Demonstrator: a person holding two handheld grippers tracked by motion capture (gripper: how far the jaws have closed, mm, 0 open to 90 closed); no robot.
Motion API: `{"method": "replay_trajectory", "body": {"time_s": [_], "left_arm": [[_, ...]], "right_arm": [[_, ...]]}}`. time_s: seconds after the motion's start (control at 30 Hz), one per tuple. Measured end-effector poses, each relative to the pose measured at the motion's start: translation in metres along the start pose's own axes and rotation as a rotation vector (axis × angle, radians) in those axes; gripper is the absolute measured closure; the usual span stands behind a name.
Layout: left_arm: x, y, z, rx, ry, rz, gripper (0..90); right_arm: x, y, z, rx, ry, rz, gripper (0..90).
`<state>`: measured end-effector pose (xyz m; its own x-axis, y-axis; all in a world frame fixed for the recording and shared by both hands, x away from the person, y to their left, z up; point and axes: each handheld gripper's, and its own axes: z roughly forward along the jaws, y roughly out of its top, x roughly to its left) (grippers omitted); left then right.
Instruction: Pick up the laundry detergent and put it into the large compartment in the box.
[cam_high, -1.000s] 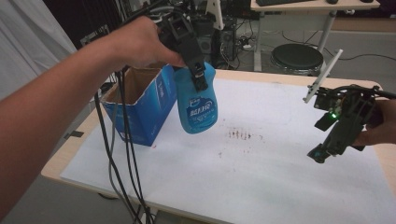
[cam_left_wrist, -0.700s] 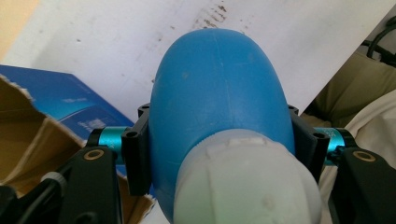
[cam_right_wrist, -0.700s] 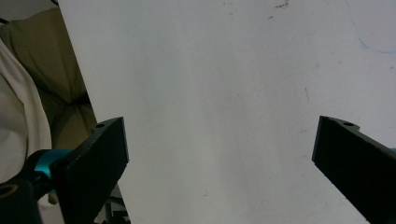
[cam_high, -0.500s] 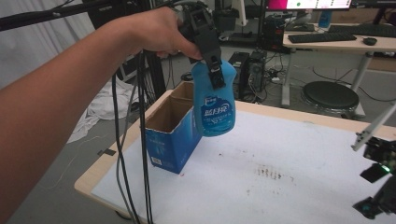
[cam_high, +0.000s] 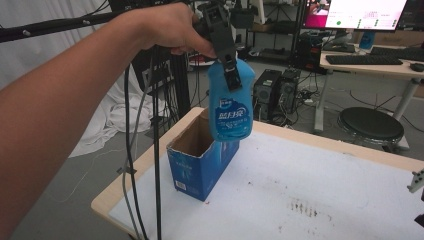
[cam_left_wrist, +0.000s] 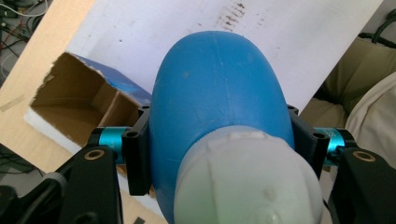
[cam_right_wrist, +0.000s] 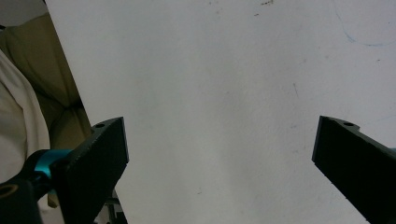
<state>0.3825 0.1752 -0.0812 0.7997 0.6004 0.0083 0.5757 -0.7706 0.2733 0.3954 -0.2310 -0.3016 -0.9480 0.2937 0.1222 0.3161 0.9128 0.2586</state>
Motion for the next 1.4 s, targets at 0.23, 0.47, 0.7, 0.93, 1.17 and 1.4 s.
{"method": "replay_trajectory", "body": {"time_s": [0.23, 0.47, 0.7, 0.93, 1.17, 1.4], "left_arm": [[0.022, -0.014, -0.008, -0.001, -0.012, -0.027, 37.8], [0.039, -0.029, -0.013, -0.014, 0.0, -0.021, 37.8], [0.051, -0.041, -0.005, 0.009, 0.025, -0.008, 37.8], [0.059, -0.051, 0.007, 0.031, 0.024, -0.01, 37.8], [0.067, -0.062, 0.029, 0.058, 0.02, -0.01, 37.8], [0.071, -0.071, 0.054, 0.078, 0.026, -0.009, 37.8]], "right_arm": [[-0.003, 0.002, 0.003, 0.018, 0.005, 0.016, 2.7], [-0.007, 0.002, 0.0, 0.015, 0.002, 0.03, 2.7], [-0.008, 0.003, 0.002, 0.03, 0.001, 0.036, 2.7], [-0.01, 0.003, 0.002, 0.028, -0.001, 0.053, 2.7], [-0.01, 0.005, 0.004, 0.034, 0.0, 0.056, 2.7], [-0.011, 0.006, 0.005, 0.03, -0.002, 0.053, 2.7]]}}
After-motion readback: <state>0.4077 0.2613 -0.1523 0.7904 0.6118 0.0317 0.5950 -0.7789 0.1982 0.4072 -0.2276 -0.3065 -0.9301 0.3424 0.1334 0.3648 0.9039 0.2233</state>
